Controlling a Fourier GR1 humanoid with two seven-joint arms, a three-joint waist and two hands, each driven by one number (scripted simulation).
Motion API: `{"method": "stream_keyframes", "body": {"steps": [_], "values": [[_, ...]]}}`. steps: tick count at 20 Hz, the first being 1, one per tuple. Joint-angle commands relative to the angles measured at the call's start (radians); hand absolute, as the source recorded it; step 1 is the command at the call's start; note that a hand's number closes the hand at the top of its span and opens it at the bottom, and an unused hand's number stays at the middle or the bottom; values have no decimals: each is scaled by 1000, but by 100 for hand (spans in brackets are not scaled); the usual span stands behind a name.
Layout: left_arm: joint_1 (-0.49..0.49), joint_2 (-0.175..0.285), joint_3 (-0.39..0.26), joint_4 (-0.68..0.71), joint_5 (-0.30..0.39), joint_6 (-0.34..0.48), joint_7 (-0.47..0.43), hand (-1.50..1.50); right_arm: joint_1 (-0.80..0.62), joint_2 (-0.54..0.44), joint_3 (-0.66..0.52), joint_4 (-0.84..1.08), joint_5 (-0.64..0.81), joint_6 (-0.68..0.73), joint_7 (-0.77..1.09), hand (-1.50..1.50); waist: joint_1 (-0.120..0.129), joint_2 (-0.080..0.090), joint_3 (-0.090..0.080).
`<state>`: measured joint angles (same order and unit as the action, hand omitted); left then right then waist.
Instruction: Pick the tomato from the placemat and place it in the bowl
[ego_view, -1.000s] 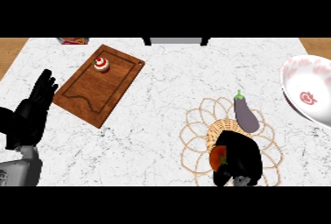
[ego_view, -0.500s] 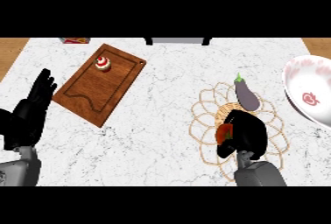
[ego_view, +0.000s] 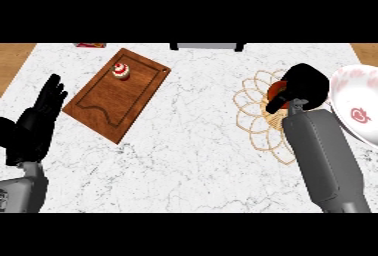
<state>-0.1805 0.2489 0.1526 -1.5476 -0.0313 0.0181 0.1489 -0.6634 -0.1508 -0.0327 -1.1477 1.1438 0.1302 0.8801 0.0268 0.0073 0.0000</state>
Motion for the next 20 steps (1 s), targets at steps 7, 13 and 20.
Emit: {"method": "stream_keyframes", "body": {"steps": [7, 13, 20], "values": [[37, -31, -16, -46, -16, 24, 8, 0, -232, -91, -16, -92, 186, -116, 159, 150, -18, -10, 0], [-18, -20, 6, 59, -21, 18, -25, 0, -215, -132, -93, -98, 179, -153, 146, 150, -28, -7, 0], [58, -61, -15, 17, -52, 47, -68, 0, -123, -261, -246, -123, 11, -183, -38, 150, -32, -8, 0]]}}
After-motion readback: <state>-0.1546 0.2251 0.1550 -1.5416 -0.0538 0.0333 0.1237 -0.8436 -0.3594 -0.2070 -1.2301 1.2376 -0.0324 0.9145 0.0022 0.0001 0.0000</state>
